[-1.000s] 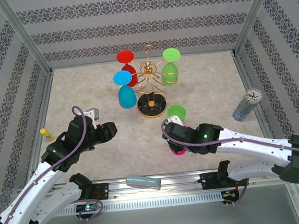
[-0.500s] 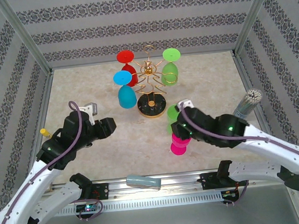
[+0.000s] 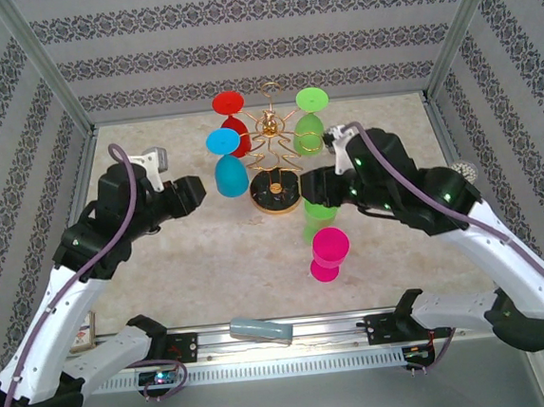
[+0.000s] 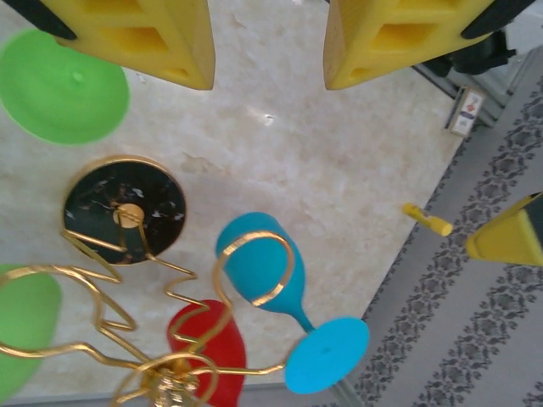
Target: Take the wine glass off the wine glass rack
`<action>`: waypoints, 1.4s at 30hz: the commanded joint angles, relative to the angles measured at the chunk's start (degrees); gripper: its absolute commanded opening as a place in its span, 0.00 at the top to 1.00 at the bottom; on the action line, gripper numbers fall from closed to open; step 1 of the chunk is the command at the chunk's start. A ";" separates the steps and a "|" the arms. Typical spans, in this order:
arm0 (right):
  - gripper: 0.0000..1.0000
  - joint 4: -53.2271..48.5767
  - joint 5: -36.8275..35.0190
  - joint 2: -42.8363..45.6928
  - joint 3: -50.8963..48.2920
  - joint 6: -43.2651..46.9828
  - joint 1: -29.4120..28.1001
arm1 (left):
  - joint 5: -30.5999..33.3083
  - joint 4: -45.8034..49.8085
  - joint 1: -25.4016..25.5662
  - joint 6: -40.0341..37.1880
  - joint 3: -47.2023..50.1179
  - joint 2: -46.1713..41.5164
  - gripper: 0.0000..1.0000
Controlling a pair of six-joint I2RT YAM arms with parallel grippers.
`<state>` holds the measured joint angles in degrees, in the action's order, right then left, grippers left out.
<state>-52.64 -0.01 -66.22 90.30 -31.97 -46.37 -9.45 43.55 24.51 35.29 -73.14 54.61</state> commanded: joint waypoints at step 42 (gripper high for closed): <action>0.56 33.04 36.76 -23.53 1.02 -14.76 43.21 | -22.28 -11.65 -17.66 4.61 -8.20 12.63 0.47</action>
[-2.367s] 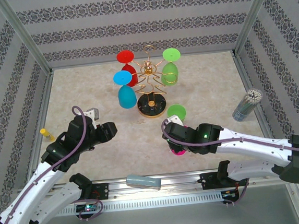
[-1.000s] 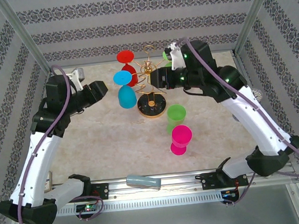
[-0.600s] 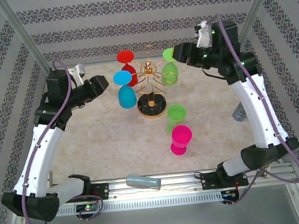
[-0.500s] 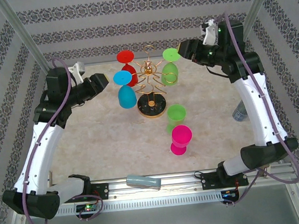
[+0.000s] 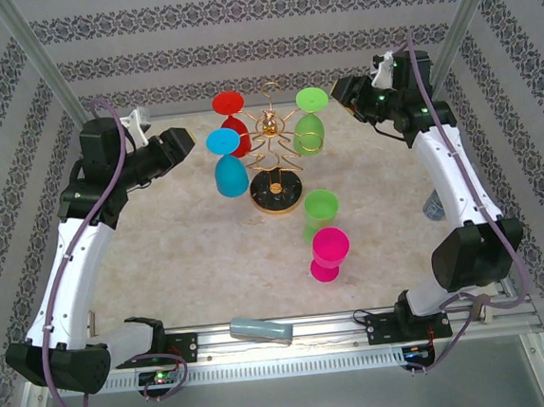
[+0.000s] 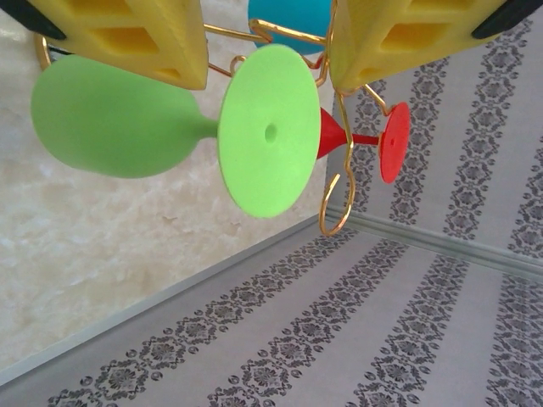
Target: Take the wine glass off the wine glass rack
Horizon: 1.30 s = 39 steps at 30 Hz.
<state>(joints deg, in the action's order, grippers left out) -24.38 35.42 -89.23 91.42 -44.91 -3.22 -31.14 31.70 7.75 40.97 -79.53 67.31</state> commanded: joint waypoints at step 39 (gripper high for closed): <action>0.79 5.93 1.32 -6.23 0.96 -2.90 -2.55 | 0.47 -2.35 -2.22 0.06 3.65 -3.60 0.47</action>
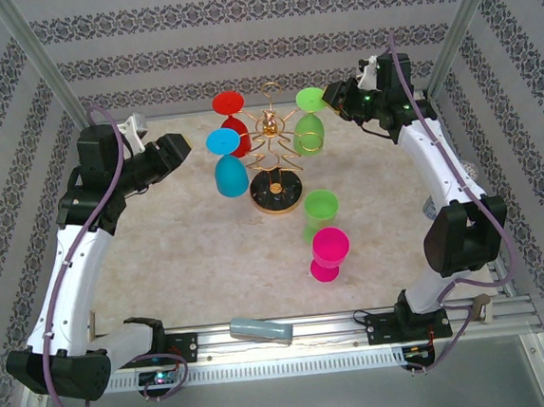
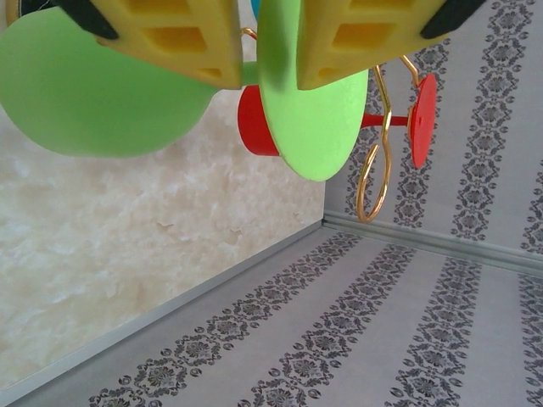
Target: Take the wine glass off the wine glass rack
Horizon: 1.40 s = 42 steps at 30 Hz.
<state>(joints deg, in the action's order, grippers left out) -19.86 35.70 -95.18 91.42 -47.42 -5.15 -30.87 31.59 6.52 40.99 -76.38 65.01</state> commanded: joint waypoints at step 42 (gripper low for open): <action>1.00 11.59 8.42 3.64 -3.26 -12.28 -1.94 | -0.55 -4.79 -1.95 0.67 2.03 -2.62 0.46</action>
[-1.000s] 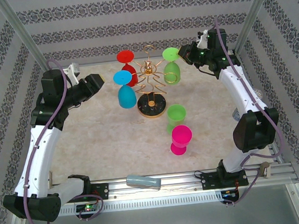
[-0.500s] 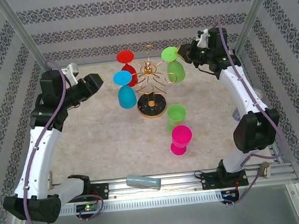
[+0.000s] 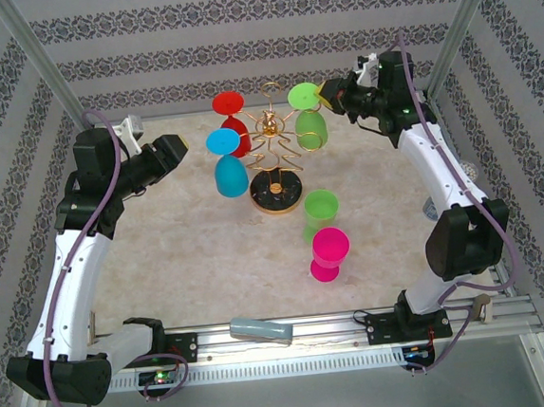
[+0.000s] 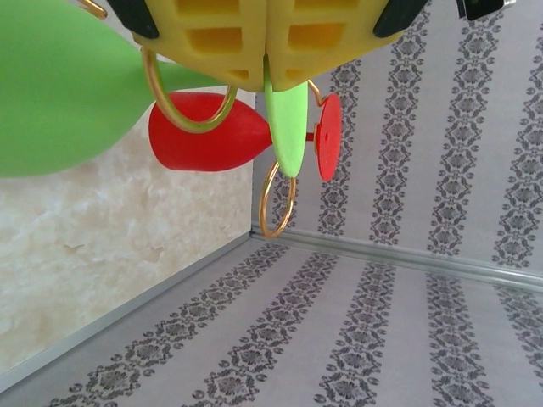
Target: Take the wine glass off the wine glass rack
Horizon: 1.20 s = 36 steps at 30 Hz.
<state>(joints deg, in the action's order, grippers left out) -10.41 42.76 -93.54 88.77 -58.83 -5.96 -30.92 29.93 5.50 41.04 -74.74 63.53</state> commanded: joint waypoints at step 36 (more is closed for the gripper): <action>1.00 -5.92 -3.12 14.96 -7.74 3.60 -1.13 | -0.76 0.07 -1.19 -0.58 -0.21 -3.50 0.46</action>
<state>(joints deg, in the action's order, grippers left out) -15.18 40.80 -80.88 82.08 -57.01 -7.62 -31.11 29.95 5.43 41.21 -74.59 61.12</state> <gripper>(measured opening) 0.052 0.536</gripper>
